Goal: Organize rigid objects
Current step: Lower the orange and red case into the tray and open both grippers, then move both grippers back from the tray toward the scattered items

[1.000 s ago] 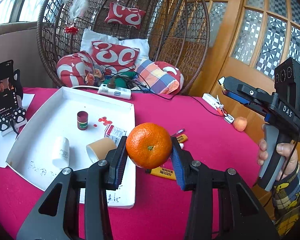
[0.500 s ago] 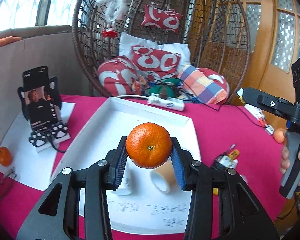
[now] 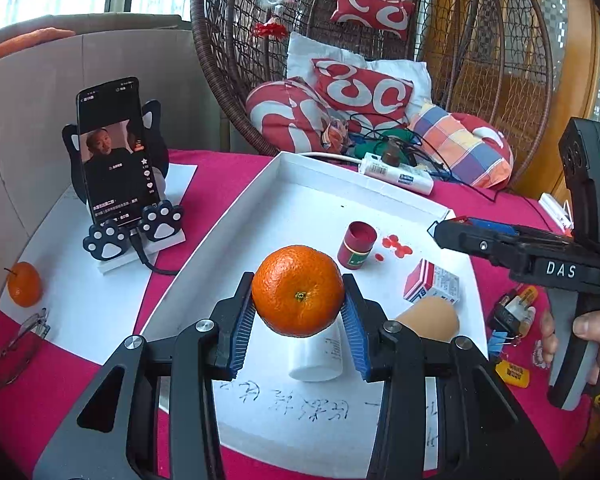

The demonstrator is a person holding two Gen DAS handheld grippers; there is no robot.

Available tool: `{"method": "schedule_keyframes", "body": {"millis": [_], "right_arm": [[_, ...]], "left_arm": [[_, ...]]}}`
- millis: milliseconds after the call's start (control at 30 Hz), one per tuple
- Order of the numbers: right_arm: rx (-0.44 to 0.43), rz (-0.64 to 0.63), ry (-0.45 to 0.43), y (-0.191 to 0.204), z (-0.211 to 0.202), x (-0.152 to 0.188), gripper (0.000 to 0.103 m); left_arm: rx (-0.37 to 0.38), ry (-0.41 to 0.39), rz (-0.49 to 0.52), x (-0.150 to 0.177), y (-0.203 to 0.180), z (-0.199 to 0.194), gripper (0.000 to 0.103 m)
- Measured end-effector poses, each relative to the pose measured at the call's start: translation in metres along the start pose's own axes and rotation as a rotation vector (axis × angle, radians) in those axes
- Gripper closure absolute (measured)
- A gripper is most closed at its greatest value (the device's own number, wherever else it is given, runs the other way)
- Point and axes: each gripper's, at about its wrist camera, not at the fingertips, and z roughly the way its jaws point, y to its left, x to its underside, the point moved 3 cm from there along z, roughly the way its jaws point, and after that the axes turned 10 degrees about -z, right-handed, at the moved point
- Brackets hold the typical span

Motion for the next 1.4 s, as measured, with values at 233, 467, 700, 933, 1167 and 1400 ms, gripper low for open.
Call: {"method": "schedule_keyframes", "body": {"millis": [233,467,700,933,1167,1400], "right_arm": [[-0.004,-0.005,0.046,0.011,0.024,0.008,0.021],[0.010,-0.042,-0.072,0.015,-0.022,0.009,0.000],[0.111,-0.031,-0.225,-0.005,-0.103,0.027,0.000],[0.286,0.124,-0.537,-0.060,-0.222,0.040,0.000],[0.306,0.306,-0.636,-0.113,-0.272,0.068,0.000],[0.335,0.376,-0.574,-0.128,-0.266,0.099,0.000]], "left_arm": [[-0.032,0.012,0.011,-0.010,-0.008,0.019,0.060],[-0.041,-0.087,-0.007,-0.009,-0.010,-0.010,0.002],[0.091,-0.143,0.009,0.011,-0.031,-0.052,0.002],[0.211,-0.137,0.138,0.030,-0.073,-0.071,0.002],[0.351,-0.017,0.201,0.052,-0.115,-0.057,0.002],[0.379,0.137,0.324,0.084,-0.150,-0.032,0.002]]}}
